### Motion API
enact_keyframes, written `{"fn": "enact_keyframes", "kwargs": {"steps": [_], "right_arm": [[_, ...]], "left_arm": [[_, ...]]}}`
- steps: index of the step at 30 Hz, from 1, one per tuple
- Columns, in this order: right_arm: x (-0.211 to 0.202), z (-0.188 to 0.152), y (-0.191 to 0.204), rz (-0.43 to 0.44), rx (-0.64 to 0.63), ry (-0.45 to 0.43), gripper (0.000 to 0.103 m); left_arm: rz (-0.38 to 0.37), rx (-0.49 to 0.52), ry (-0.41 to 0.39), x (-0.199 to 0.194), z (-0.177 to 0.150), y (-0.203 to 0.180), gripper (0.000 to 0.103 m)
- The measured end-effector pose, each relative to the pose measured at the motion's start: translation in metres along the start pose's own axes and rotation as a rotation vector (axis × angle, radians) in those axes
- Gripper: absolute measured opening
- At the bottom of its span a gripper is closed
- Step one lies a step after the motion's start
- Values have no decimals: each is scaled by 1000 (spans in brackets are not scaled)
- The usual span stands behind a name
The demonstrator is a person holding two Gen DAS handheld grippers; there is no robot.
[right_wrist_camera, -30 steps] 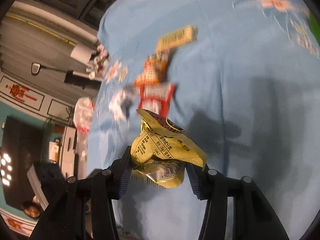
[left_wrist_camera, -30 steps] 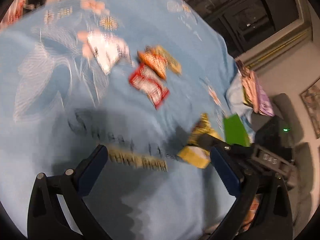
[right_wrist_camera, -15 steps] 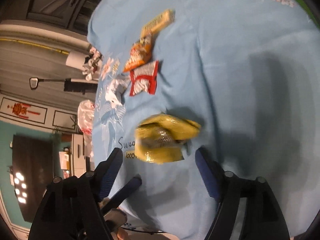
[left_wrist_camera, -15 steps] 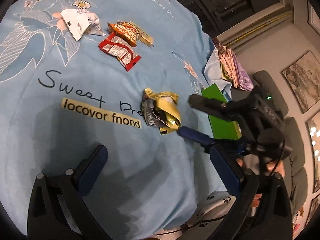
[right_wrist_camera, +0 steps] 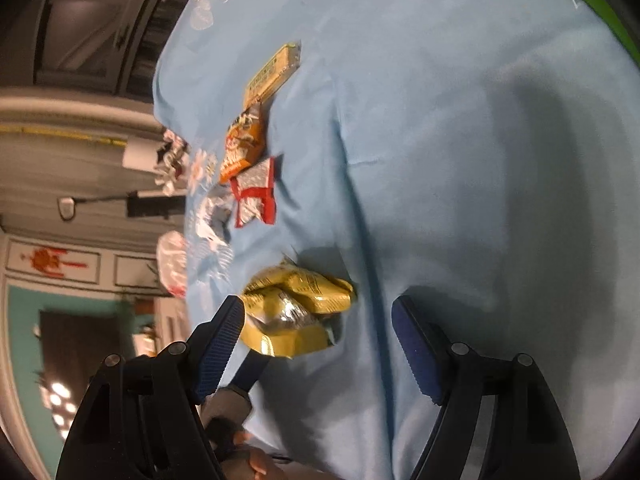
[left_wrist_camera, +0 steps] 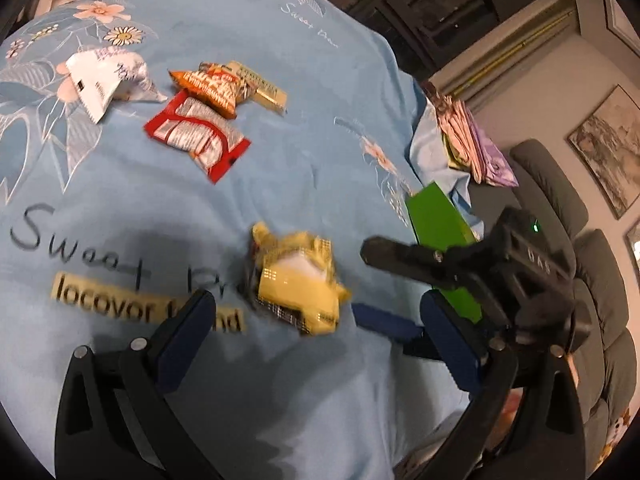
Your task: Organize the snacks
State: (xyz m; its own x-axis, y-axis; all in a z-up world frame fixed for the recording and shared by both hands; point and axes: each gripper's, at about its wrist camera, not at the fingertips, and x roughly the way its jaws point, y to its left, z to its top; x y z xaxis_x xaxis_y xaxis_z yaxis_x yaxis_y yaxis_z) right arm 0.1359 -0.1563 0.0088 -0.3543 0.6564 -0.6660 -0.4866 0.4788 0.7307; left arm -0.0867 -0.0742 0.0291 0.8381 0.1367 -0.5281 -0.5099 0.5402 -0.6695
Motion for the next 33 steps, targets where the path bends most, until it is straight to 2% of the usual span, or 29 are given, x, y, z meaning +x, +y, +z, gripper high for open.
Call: {"fn": "enact_keyframes", "kwargs": {"steps": [3, 7, 10, 12, 16, 19, 22, 26, 31, 33], "right_arm": [[1, 5, -1, 10, 22, -14, 78], [6, 8, -7, 68, 61, 0, 77], [8, 9, -8, 100, 60, 22, 74], [9, 9, -10, 103, 70, 27, 70], [6, 5, -11, 105, 43, 22, 58], [6, 3, -10, 81, 32, 23, 53], [-1, 4, -7, 52, 8, -10, 53], [-15, 7, -1, 95, -19, -29, 53], [-2, 2, -5, 135, 18, 45, 53], [6, 0, -9, 134, 39, 65, 53]], "left_arm": [[20, -23, -16, 2, 7, 0, 102], [6, -78, -17, 1, 13, 3, 101], [6, -69, -8, -3, 15, 2, 98], [13, -65, 10, -2, 15, 3, 95], [18, -102, 48, 4, 15, 8, 81], [35, -110, 57, 7, 15, 10, 77], [35, -154, 65, 7, 15, 16, 77], [37, -170, 55, 0, 15, 19, 78], [31, -171, 52, 2, 14, 21, 78], [56, -170, 55, 5, 14, 22, 76]]}}
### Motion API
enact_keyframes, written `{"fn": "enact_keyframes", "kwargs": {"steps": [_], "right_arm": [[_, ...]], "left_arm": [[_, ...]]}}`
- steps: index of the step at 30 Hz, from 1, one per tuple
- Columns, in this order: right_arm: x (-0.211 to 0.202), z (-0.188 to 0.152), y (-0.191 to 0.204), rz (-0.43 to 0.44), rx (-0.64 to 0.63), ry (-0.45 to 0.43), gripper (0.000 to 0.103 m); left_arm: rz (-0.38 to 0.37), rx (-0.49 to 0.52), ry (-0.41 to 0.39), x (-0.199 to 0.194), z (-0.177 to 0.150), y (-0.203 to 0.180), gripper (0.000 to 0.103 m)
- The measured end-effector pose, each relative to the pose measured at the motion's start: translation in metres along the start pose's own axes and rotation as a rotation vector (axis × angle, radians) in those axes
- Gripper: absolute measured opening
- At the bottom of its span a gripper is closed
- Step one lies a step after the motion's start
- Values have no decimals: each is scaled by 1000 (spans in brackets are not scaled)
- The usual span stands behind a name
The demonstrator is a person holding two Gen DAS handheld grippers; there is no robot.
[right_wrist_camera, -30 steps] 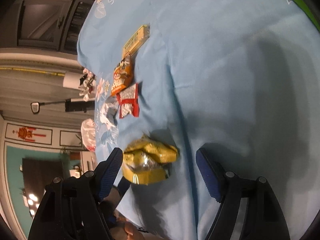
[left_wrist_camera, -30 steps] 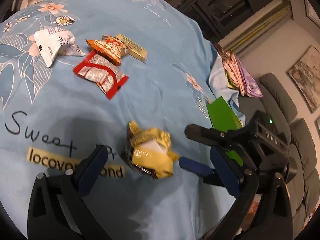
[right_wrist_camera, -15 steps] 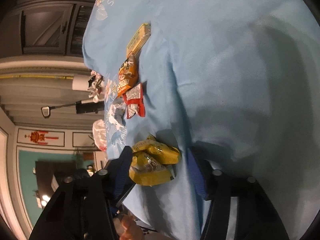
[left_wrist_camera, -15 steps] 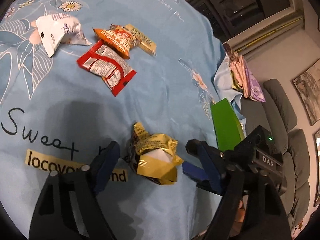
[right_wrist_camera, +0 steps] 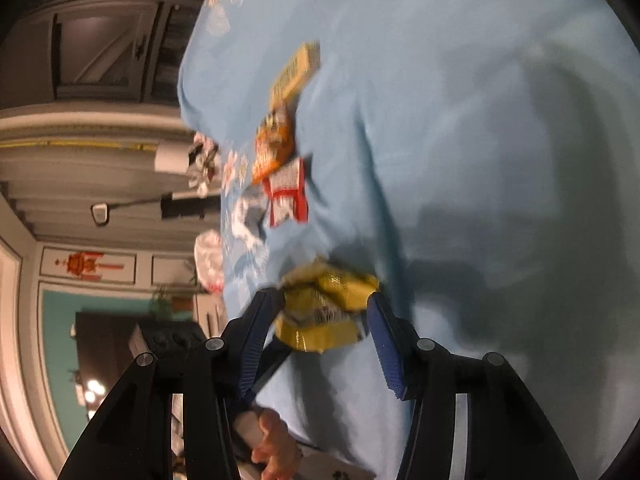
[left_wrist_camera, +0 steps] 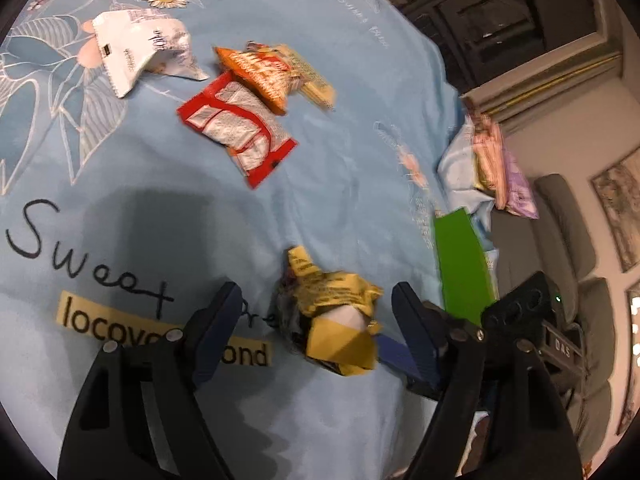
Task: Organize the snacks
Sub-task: 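Grasp the crumpled yellow packet with the left gripper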
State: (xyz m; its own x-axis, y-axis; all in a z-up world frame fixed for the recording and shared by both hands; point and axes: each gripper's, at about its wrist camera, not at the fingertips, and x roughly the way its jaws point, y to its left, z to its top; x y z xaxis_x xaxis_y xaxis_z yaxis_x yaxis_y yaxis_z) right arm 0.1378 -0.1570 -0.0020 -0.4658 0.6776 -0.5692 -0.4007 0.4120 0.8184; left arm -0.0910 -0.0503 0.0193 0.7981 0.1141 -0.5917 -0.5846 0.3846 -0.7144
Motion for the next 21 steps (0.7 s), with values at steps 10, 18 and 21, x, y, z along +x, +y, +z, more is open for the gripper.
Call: {"fn": "enact_keyframes", "kwargs": {"steps": [10, 18, 21], "right_arm": [[6, 11, -19, 24, 89, -30, 52], [9, 13, -18, 8, 58, -32, 39], [14, 13, -18, 3, 39, -9, 27]], "left_arm": [[-6, 46, -1, 2, -3, -4, 74], [-21, 77, 47, 8, -6, -6, 53], [-12, 88, 45, 7, -7, -6, 49]]}}
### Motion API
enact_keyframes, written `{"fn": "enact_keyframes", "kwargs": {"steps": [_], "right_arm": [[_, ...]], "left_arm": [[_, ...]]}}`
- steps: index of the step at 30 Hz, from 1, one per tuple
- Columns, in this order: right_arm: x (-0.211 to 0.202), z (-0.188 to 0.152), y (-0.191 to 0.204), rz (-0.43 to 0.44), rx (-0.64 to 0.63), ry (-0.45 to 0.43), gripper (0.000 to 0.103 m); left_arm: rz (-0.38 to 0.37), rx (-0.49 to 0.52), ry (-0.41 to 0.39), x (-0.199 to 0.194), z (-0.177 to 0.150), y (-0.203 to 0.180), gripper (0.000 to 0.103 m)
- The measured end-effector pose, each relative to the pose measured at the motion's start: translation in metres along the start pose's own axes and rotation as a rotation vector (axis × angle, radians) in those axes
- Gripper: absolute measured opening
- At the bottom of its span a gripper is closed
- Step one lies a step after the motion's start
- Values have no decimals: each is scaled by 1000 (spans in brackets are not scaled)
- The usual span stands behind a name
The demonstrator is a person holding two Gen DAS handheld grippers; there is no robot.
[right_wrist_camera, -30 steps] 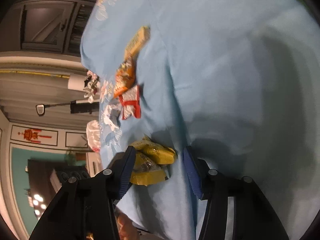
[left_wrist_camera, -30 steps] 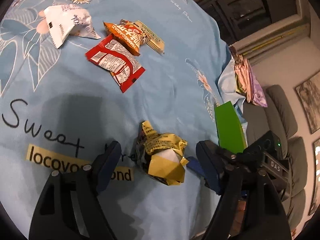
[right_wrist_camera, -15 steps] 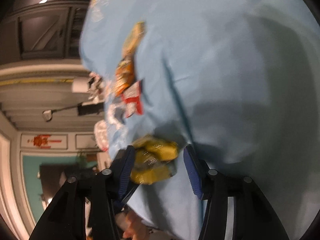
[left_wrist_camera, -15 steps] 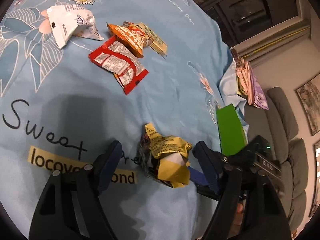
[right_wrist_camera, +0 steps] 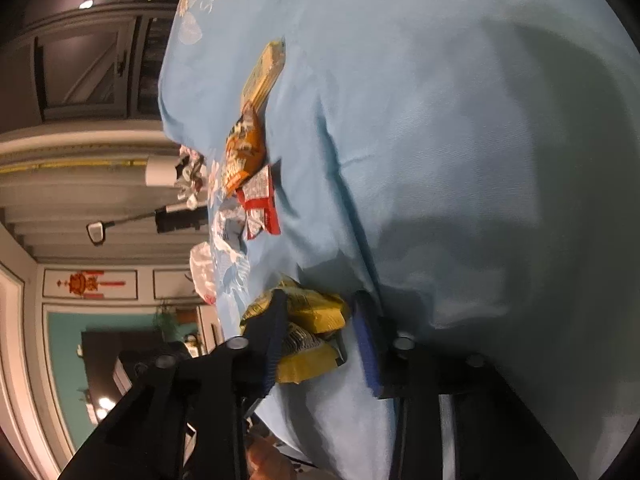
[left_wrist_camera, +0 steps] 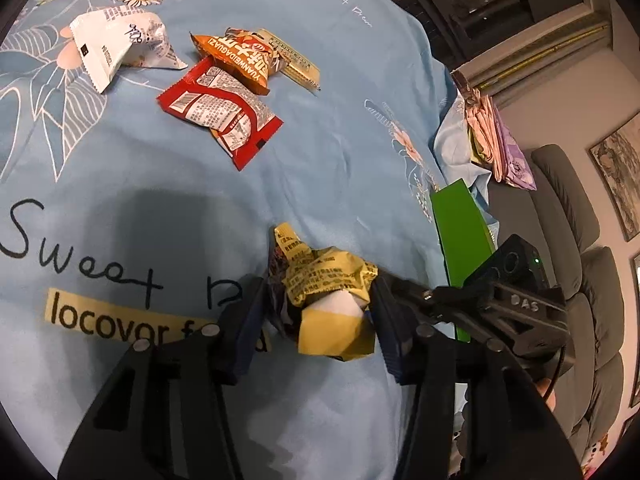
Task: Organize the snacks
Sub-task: 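Grasp the crumpled yellow packet with the left gripper, then carry the yellow packet into the green box and open the left gripper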
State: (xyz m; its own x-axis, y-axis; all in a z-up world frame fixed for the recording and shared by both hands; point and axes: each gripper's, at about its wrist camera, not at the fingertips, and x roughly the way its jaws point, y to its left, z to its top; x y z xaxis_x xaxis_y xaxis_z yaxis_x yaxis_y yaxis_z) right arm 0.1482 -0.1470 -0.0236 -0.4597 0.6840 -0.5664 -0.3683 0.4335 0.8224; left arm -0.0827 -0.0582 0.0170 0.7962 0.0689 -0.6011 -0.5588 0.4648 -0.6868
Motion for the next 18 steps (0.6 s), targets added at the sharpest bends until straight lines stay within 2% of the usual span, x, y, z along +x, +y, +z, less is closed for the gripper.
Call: {"fn": "enact_keyframes", "kwargs": {"steps": [2, 6, 10, 13, 18], "right_arm": [[3, -5, 1, -11, -22, -12, 20], [-2, -10, 8, 9, -44, -39, 17], [-30, -17, 26, 34, -114, -127, 14], [-58, -21, 40, 48, -176, -189, 12], [-108, -20, 45, 68, -207, -287, 11]], "left_arm": [[26, 24, -15, -3, -2, -2, 47], [28, 86, -45, -13, -3, -12, 41], [-29, 169, -76, -23, -8, -33, 37], [-86, 187, -90, -27, -8, -50, 36], [-130, 298, -97, -20, -6, -100, 33]]}}
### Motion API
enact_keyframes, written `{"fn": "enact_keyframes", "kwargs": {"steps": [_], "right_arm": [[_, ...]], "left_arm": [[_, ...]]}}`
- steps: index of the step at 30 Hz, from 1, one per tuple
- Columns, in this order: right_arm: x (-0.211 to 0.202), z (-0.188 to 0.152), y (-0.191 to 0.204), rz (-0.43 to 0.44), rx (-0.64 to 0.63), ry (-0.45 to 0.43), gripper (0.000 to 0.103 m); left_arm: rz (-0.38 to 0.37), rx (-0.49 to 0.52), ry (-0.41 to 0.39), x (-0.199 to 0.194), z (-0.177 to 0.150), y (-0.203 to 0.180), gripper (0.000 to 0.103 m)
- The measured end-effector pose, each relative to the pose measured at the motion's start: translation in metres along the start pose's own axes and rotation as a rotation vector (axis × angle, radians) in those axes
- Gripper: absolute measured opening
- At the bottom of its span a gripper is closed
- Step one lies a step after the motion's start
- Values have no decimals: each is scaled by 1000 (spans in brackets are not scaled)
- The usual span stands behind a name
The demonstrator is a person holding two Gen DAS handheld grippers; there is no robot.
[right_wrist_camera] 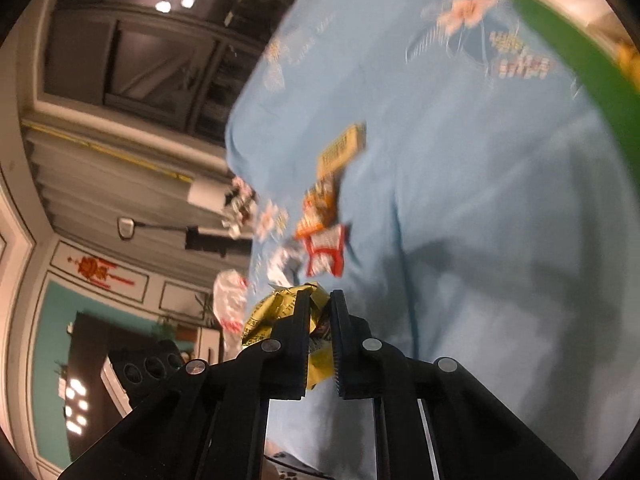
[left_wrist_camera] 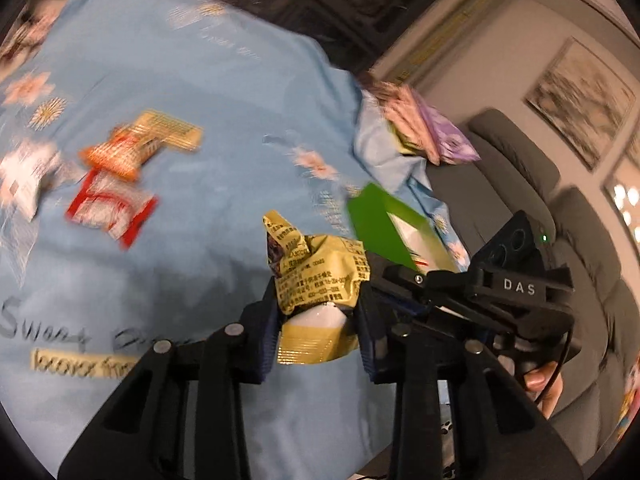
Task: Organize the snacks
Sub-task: 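Carry the yellow packet into the green box and open the left gripper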
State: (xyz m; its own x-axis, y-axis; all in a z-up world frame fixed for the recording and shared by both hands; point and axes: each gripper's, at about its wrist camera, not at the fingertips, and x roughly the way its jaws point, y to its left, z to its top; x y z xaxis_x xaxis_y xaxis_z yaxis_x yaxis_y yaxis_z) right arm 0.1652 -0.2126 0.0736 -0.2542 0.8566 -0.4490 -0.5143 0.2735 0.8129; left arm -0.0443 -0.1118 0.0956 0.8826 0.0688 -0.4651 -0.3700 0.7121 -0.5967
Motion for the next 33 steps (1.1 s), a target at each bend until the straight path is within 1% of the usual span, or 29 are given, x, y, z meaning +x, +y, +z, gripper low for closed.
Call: {"fn": "enact_keyframes", "kwargs": {"steps": [3, 6, 8, 9, 12, 15, 18, 21, 24, 25, 26, 27, 28, 29, 30, 31, 32, 33], "right_arm": [[-34, 15, -6, -7, 5, -61, 11], [-71, 28, -13, -44, -12, -148, 11], [-95, 40, -22, -79, -6, -202, 11], [-102, 44, -26, -90, -1, -219, 11], [-131, 55, -49, -123, 39, -296, 11], [-153, 61, -77, -152, 95, -363, 12], [-168, 65, -101, -196, 142, -391, 12], [-175, 69, -116, -229, 177, -404, 12], [-174, 68, -124, -260, 210, -404, 12], [-171, 68, -126, -261, 224, -399, 12], [-168, 67, -126, -267, 231, -393, 12], [-168, 67, -127, -279, 234, -391, 13], [-170, 66, -128, -287, 233, -396, 13], [-172, 65, -127, -283, 228, -402, 22], [-172, 64, -125, -263, 217, -413, 28], [-175, 61, -123, -238, 204, -423, 43], [-175, 60, -119, -212, 185, -437, 60], [-176, 57, -115, -198, 169, -450, 68]], "left_arm": [[-43, 41, 23, 23, 10, -34, 32], [-79, 83, 47, 48, 17, -63, 32], [-93, 115, 76, 66, 19, -83, 32], [-99, 136, 97, 82, 20, -98, 32], [-90, 213, 149, 120, 22, -134, 32], [-75, 289, 204, 153, 18, -159, 32], [-66, 324, 258, 184, 9, -176, 32], [-46, 350, 284, 199, 1, -182, 33], [-2, 373, 310, 209, -6, -184, 36], [14, 388, 320, 210, -8, -185, 45], [34, 407, 325, 210, -10, -187, 57], [49, 431, 298, 206, -11, -188, 63], [55, 440, 272, 202, -12, -187, 75], [58, 441, 243, 197, -12, -186, 85], [53, 424, 205, 188, -9, -182, 89], [51, 405, 182, 183, -7, -180, 97], [51, 382, 158, 177, -3, -176, 102], [53, 355, 126, 167, 1, -171, 103]]}}
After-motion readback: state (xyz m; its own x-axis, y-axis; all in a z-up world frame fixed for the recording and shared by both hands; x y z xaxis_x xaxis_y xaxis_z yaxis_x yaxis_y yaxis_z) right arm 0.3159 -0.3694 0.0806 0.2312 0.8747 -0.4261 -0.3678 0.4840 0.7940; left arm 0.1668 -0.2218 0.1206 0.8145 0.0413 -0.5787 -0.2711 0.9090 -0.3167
